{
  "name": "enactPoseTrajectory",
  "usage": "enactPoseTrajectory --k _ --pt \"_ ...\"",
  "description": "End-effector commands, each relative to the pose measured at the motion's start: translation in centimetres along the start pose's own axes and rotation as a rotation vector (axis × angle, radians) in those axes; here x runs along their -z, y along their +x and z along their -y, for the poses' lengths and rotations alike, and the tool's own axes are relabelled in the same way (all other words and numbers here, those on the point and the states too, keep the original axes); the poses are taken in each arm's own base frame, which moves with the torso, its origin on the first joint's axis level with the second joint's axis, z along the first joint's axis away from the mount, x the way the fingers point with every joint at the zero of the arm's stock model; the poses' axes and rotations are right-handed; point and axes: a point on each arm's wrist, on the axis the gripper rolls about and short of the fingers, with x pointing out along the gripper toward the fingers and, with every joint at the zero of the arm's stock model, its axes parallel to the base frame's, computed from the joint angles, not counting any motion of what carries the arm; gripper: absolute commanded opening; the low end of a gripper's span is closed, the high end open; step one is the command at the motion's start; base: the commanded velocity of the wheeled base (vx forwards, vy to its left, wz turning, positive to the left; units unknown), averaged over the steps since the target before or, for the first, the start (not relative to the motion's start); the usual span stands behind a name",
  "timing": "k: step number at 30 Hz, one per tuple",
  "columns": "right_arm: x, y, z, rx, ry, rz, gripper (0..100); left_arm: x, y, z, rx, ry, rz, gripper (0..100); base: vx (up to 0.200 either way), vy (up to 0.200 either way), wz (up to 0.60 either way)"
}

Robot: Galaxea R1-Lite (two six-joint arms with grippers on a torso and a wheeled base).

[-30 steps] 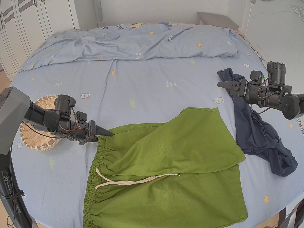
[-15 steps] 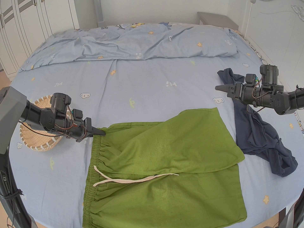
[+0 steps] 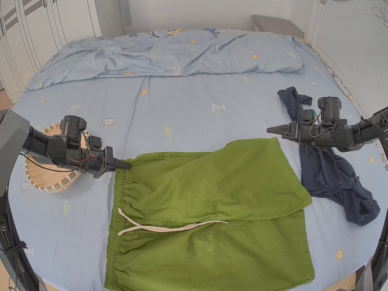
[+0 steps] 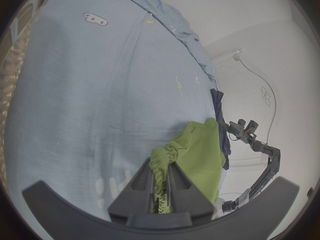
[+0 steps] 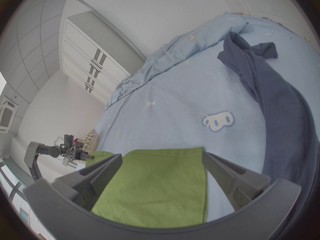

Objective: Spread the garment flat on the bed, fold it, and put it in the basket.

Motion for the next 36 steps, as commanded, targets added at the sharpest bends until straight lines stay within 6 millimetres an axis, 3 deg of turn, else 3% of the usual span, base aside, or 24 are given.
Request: enactPoseTrajectory --k 1,9,25,26,36 --pt "1.1 1.9 2.1 0.012 0.025 -0.028 100 -0.4 -0.8 0.1 -0.004 0.005 0.024 0 0.000 0.000 0.00" --pt "1.0 2.8 3.3 0.015 0.024 -0.004 100 -0.6 -1.2 -0.1 -0.008 0.004 0.035 0 0.000 0.000 0.00" --pt "1.4 3.8 3.5 0.006 0.015 0.001 100 -0.8 -1.4 -0.4 -0.012 0.004 0.048 0 0.000 0.000 0.00" --pt "1.4 3.8 3.5 0.006 0.015 0.001 0 -0.8 -1.4 -0.4 -0.012 0.004 0.048 0 0.000 0.000 0.00" --pt "1.4 3.9 3.5 0.006 0.014 0.000 0 -0.7 -1.4 -0.3 -0.011 0.005 0.047 0 0.000 0.000 0.00"
